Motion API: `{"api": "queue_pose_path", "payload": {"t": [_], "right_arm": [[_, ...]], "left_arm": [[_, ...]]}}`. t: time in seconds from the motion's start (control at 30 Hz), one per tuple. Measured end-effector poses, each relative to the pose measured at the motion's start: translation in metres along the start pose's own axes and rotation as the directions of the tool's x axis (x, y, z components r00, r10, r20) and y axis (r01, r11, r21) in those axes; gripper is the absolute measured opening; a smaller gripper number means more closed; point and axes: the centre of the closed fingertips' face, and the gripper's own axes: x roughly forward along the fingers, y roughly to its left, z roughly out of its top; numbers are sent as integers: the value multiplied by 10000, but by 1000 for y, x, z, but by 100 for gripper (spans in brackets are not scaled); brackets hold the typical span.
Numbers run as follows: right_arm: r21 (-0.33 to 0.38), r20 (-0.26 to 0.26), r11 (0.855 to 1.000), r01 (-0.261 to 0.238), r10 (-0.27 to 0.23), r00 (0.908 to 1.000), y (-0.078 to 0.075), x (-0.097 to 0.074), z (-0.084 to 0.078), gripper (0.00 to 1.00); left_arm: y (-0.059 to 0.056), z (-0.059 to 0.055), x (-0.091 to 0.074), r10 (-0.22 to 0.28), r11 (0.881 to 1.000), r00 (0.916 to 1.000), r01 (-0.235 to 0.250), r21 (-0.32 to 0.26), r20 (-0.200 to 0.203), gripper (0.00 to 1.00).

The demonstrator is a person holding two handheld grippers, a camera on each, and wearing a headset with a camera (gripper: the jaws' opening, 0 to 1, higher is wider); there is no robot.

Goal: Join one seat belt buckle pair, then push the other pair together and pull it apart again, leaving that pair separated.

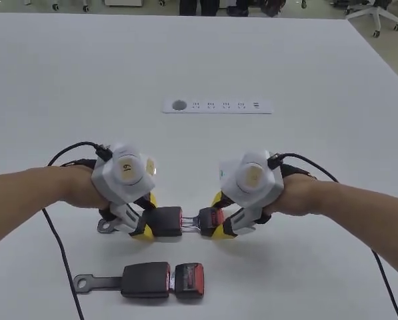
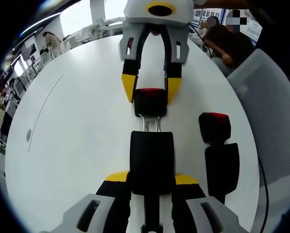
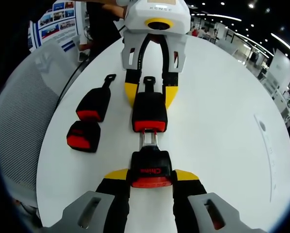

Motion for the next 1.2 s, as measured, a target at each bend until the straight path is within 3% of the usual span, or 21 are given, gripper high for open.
{"api": "queue_pose_path", "payload": {"t": [1.2], "right_arm": [[152, -378, 9998, 98, -92, 9992, -5, -22, -39, 31]], "left_arm": [[-3, 5, -3, 47, 10000, 10000, -47, 50, -59, 32]]}}
